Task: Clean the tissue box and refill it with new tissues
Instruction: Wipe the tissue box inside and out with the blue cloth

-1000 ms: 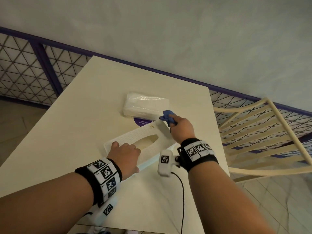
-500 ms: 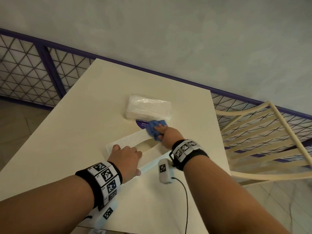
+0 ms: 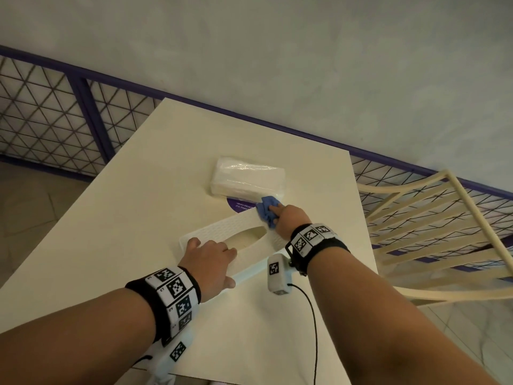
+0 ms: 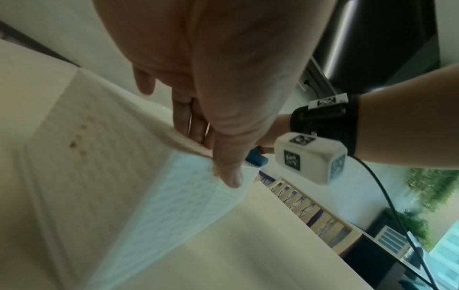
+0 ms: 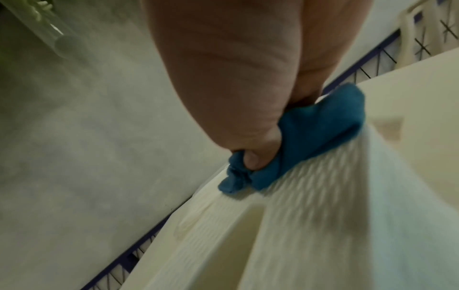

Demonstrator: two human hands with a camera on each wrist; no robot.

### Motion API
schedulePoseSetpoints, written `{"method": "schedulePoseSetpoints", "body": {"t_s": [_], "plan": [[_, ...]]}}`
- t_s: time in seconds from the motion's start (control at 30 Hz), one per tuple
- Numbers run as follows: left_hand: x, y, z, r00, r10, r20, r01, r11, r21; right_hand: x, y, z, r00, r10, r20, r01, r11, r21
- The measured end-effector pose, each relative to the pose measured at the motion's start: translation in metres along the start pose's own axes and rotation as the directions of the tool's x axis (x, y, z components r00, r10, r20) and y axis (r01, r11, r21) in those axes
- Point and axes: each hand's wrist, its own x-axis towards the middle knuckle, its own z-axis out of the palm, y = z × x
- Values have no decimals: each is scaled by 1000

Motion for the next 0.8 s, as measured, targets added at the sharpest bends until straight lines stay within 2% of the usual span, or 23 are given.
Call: {"method": "schedulePoseSetpoints", "body": {"t_s": [0.1,0.2,0.3,0.37,0.43,0.5,0.53,0.57,0.63,0.7,0.8], "plan": [[-8,-7,-2,994,-90,-54,88,995,-37,8,-9,9,999,41,-22,-41,999,-16],[-10,-21,-8,964,-267,-11,265,961,-79,14,-12,14,997,77,-10,-77,997,26],[-5,-31,-9,952,-306,-3,303,945,-124,19,-24,11,998,68,12,-69,996,50],[-3,-32,-9,953,-301,-27,295,947,-127,9,-41,14,999,-47,-26,47,999,0],[-3,-33,-9,954,-298,-34,291,947,-136,-10,-68,26,976,-211,-60,211,977,-4],[-4,-34,-10,958,-284,-31,277,949,-152,-34,-96,36,906,-414,-86,406,909,-95],[-5,-34,-9,961,-275,-28,267,951,-158,-29,-102,42,870,-488,-74,473,866,-161],[-5,-35,-9,963,-268,-24,260,952,-159,-23,-98,43,871,-490,-42,475,861,-183],[-6,-38,-8,966,-258,-5,255,956,-144,-11,-75,33,913,-407,-32,400,907,-133],[-7,-42,-9,970,-242,20,243,963,-116,-3,-45,22,953,-279,-120,281,960,3],[-10,-46,-10,974,-220,49,224,968,-113,1,-29,15,983,-118,-142,131,988,82]]}}
